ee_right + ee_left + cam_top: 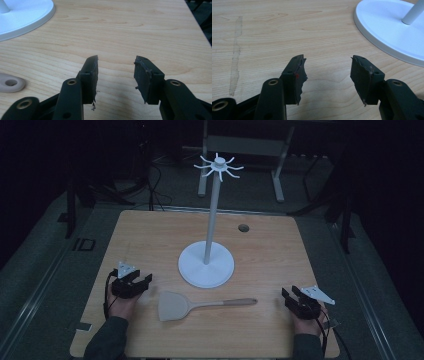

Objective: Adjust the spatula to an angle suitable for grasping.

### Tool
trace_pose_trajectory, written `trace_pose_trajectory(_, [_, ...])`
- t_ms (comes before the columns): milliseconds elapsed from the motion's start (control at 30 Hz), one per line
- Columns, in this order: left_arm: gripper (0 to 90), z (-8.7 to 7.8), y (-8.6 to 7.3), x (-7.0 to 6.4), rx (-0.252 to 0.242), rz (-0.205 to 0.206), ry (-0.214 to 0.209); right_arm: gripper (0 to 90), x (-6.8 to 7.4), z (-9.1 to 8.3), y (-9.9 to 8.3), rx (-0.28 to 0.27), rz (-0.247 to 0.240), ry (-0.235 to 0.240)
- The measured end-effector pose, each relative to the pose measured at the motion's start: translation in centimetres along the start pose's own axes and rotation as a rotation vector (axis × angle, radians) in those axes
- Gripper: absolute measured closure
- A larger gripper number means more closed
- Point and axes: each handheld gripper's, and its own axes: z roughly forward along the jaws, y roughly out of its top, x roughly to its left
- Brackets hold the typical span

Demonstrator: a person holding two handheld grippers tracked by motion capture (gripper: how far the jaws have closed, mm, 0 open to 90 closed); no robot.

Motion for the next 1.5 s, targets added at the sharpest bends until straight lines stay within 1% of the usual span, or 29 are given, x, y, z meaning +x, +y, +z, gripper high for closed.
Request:
trace_pose_trajectory(33, [46.1, 0.0, 0.0, 0.0, 0.004, 0.003, -0.006, 53.9, 0.0, 0.0, 0.0, -0.003, 0.005, -0.005])
trace_pose_trajectory(133, [47.8, 0.0, 0.1, -0.3, 0.008, 0.012, -0.022, 54.3, 0.1, -0.1, -0.1, -0.012, -0.004, -0.013])
trace_pose_trajectory(300, [48.4, -0.4, 0.5, -0.8, 0.005, 0.03, -0.045, 54.3, 0.1, -0.1, 0.0, -0.007, -0.009, -0.017])
trace_pose_trajectory(667, [48.7, -0.8, 1.5, -2.2, -0.003, 0.094, -0.099, 54.5, 0.2, -0.1, 0.0, -0.008, -0.02, -0.027])
trace_pose_trajectory(967, [48.7, -0.8, 1.7, -2.9, 0.0, 0.11, -0.117, 54.4, 0.3, -0.1, -0.1, -0.015, -0.021, -0.029])
trace_pose_trajectory(1133, [48.8, -0.9, 2.1, -3.6, 0.011, 0.145, -0.151, 54.4, 0.3, -0.1, -0.1, -0.014, -0.022, -0.031])
trace_pose_trajectory(1200, [49.1, -1.0, 2.2, -3.8, 0.011, 0.151, -0.158, 54.2, 0.3, -0.1, -0.1, -0.014, -0.023, -0.031])
trace_pose_trajectory(1300, [50.2, -1.0, 2.3, -4.0, 0.009, 0.171, -0.186, 54.2, 0.3, -0.1, -0.1, -0.015, -0.027, -0.029])
trace_pose_trajectory(1400, [50.2, -1.0, 2.7, -4.5, 0.018, 0.206, -0.218, 54.1, 0.3, -0.1, -0.1, -0.014, -0.03, -0.027])
trace_pose_trajectory(1500, [50.2, -0.9, 3.0, -5.3, 0.034, 0.247, -0.242, 54.1, 0.3, -0.1, -0.1, -0.015, -0.027, -0.027])
